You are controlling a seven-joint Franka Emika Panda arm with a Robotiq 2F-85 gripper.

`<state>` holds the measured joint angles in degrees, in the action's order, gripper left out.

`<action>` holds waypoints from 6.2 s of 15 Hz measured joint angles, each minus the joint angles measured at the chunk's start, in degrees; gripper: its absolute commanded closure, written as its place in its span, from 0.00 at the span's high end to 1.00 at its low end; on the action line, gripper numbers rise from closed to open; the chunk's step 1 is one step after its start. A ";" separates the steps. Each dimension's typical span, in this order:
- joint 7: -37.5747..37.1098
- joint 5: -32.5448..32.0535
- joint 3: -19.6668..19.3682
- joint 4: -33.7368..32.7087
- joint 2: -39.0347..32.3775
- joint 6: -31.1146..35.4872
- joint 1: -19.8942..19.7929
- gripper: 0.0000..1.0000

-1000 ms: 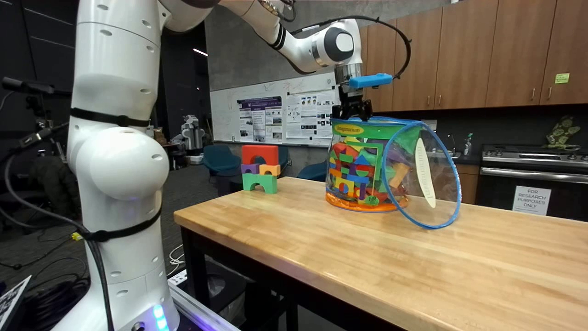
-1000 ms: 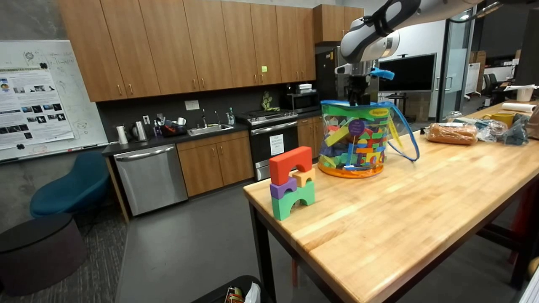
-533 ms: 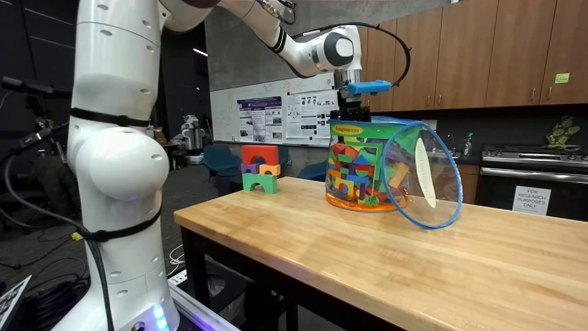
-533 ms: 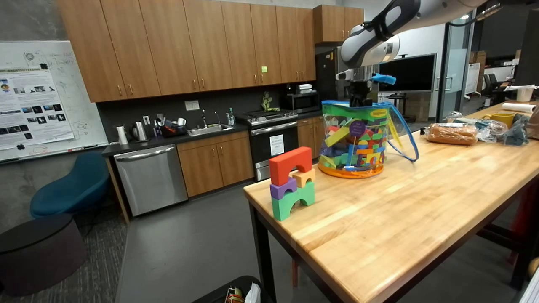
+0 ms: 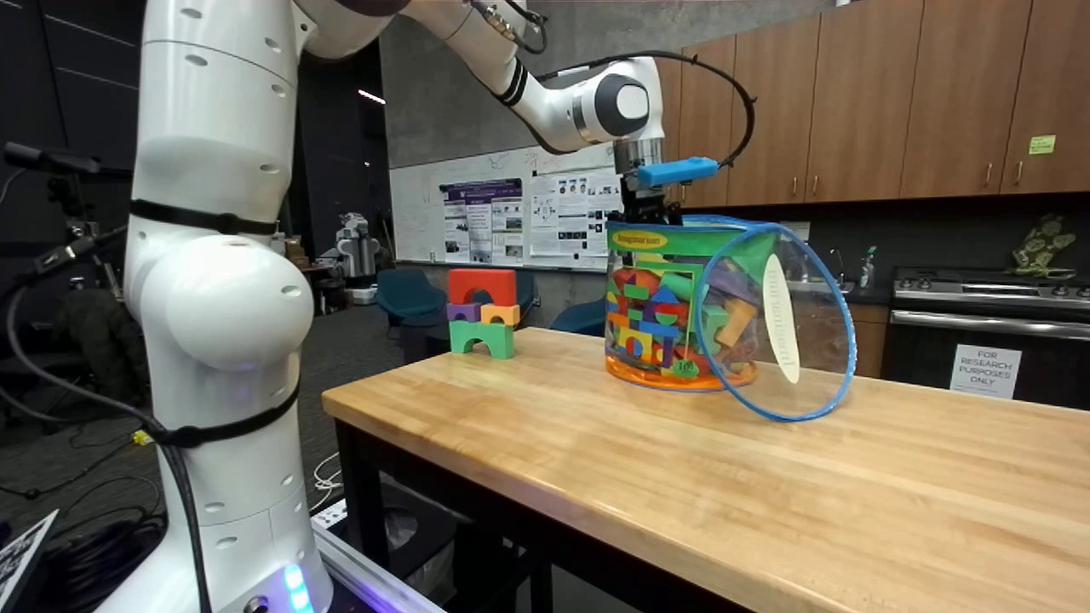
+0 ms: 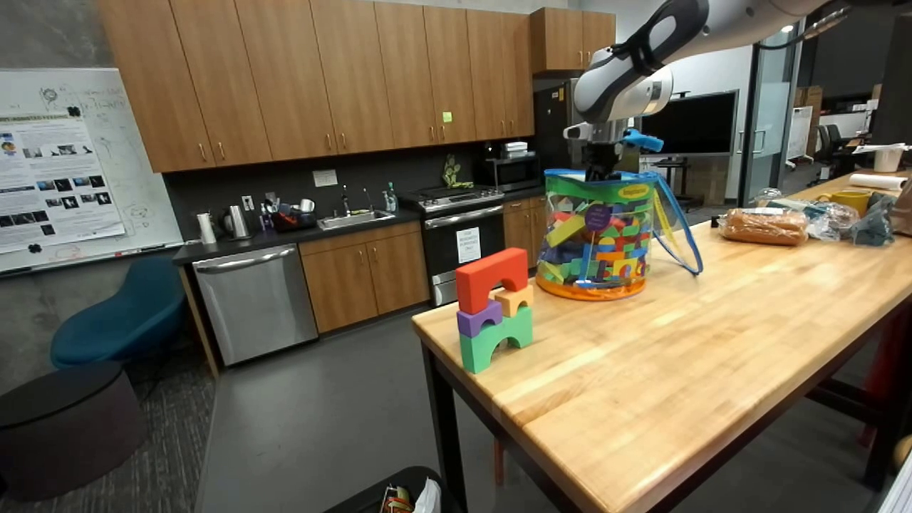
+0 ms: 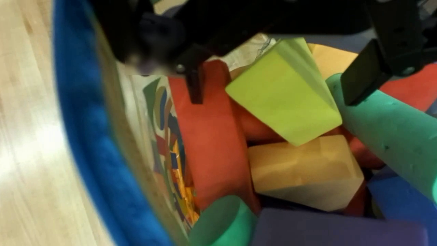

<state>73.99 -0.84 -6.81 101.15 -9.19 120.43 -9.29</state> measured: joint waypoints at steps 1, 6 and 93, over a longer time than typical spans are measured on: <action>-0.66 0.00 0.23 0.23 0.00 1.09 0.02 1.00; -3.98 -0.05 0.78 0.16 -0.05 4.97 0.22 0.62; -31.37 -29.47 3.63 57.48 49.83 23.80 2.81 1.00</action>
<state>42.62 -30.31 -3.18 158.63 40.64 144.23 -6.48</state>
